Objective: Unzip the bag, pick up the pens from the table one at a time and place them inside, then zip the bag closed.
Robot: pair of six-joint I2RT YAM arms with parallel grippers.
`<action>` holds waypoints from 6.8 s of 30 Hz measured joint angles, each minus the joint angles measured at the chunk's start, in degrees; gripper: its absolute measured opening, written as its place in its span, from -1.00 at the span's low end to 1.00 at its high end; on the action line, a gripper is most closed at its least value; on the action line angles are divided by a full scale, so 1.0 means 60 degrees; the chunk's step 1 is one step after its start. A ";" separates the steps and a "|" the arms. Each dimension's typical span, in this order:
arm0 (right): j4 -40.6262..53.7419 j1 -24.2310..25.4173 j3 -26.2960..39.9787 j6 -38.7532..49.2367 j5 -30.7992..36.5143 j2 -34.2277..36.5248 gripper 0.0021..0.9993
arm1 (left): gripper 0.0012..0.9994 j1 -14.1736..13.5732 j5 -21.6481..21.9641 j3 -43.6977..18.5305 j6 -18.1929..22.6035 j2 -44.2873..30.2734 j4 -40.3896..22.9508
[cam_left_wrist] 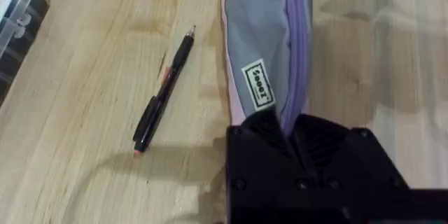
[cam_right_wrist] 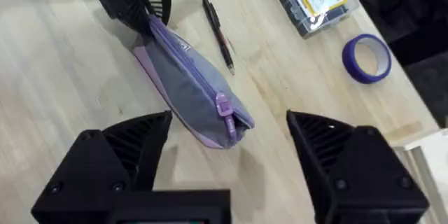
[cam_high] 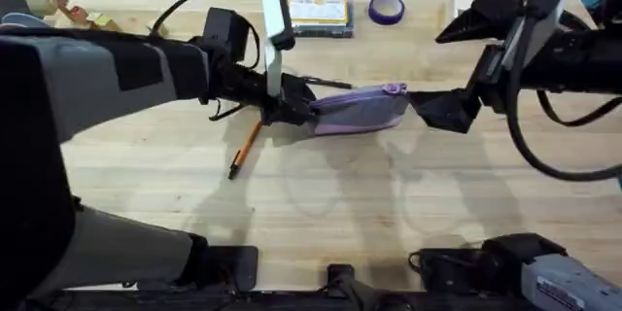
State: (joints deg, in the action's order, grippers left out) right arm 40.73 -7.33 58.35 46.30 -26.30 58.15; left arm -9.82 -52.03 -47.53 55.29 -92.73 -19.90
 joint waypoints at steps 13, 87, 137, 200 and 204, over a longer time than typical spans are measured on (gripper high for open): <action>0.0251 0.0000 0.0015 0.1229 0.0000 0.0472 1.00 | -0.92 0.0000 0.0000 0.0000 0.0000 0.0000 0.0000; -0.0557 0.0000 0.0018 0.2358 -0.0271 0.3574 -0.94 | -0.92 0.0000 0.0022 0.0000 0.0000 0.0000 0.0000; -0.0104 -0.1402 0.0018 0.2358 -0.0457 0.1357 0.95 | -0.92 0.0000 0.0025 0.0000 0.0000 0.0000 -0.0004; 0.0798 -0.1399 0.0018 -0.9161 0.1778 -0.1843 1.00 | -0.92 0.0000 0.0025 0.0000 0.0000 0.0000 -0.0003; 0.0797 -0.1399 0.0018 -0.9408 0.1833 -0.1843 1.00 | -0.92 0.0000 0.0025 0.0000 0.0003 0.0000 -0.0004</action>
State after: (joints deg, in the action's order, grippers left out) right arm 45.52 -15.73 58.46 -10.15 -15.31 47.09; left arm -9.82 -51.88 -47.53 55.31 -92.73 -19.92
